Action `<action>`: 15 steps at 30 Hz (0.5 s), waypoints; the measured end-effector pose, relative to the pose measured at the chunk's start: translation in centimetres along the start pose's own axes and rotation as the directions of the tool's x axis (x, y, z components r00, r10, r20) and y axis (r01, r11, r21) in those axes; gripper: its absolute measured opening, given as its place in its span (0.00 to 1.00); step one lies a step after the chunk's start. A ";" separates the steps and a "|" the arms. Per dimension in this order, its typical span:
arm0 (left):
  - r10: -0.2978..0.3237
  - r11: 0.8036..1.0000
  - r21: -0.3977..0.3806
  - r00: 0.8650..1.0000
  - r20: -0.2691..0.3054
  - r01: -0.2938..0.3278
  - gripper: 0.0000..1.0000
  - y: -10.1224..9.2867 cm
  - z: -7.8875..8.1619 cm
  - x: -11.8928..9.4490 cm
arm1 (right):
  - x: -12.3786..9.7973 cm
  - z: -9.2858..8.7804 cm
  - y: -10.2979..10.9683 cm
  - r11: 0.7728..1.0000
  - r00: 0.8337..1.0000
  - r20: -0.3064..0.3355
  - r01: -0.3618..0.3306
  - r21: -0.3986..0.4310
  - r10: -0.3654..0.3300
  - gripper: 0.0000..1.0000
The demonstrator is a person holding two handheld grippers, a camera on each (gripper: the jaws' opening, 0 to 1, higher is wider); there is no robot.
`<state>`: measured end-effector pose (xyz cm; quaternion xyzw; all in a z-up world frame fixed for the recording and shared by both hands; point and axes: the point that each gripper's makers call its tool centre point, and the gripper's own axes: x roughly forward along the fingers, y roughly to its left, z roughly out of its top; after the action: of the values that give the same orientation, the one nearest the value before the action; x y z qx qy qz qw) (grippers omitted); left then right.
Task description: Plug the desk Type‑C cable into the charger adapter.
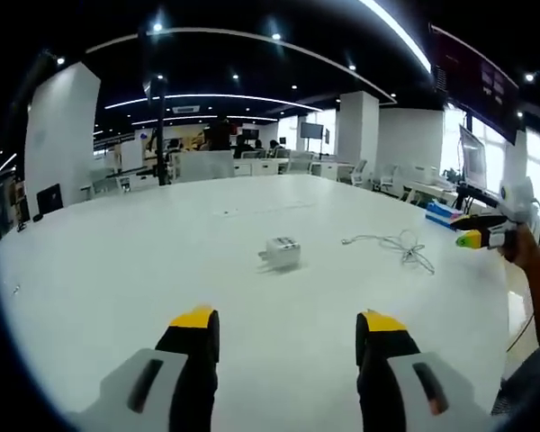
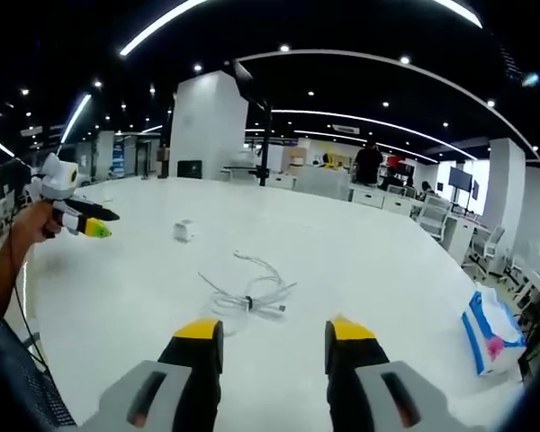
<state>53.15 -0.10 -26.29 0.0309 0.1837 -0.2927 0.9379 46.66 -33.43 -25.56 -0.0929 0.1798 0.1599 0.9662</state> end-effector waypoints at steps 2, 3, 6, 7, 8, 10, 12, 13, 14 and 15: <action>0.002 1.000 -0.007 1.000 -0.008 -0.002 0.62 0.2 -0.2 0.5 | 0.6 0.0 -0.1 1.000 1.000 -0.002 -0.010 0.002 0.010 0.47; 0.002 1.000 -0.005 1.000 -0.014 -0.002 0.62 0.2 -0.2 0.7 | 0.9 0.1 -0.1 1.000 1.000 -0.009 -0.015 0.000 0.015 0.47; 0.000 1.000 -0.012 1.000 -0.018 0.000 0.62 -0.1 -0.2 0.9 | 1.6 0.5 -0.3 1.000 1.000 -0.008 -0.025 0.000 0.025 0.47; -0.001 1.000 -0.013 1.000 -0.019 0.001 0.62 -0.2 -0.2 1.0 | 1.6 0.5 -0.3 1.000 1.000 -0.009 -0.026 -0.001 0.026 0.47; -0.003 1.000 -0.011 1.000 -0.023 0.002 0.62 -0.1 -0.3 1.2 | 1.8 0.6 -0.3 1.000 1.000 -0.007 -0.028 0.000 0.028 0.47; -0.006 1.000 -0.007 1.000 -0.031 0.006 0.62 -0.1 -0.3 1.5 | 2.2 0.9 -0.5 0.999 0.999 -0.005 -0.032 0.001 0.032 0.47; -0.010 1.000 0.000 0.999 -0.038 0.010 0.62 0.0 -0.3 1.8 | 2.6 1.1 -0.7 0.999 0.999 -0.001 -0.035 0.002 0.035 0.47; -0.012 1.000 0.004 0.999 -0.039 0.012 0.62 0.0 -0.3 1.8 | 2.7 1.2 -0.6 0.999 0.999 -0.001 -0.035 0.003 0.035 0.47; -0.015 1.000 0.007 0.999 -0.032 0.015 0.62 0.0 -0.1 1.9 | 2.9 1.1 -0.6 0.999 0.999 -0.005 -0.038 -0.001 0.038 0.47; -0.016 1.000 0.008 1.000 -0.017 0.016 0.62 0.1 0.2 2.0 | 3.1 1.1 -0.5 0.999 0.999 -0.007 -0.040 -0.002 0.040 0.47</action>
<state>54.85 -1.12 -26.84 0.0358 0.1904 -0.3007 0.9338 49.89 -32.79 -25.61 -0.0908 0.1850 0.1791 0.9620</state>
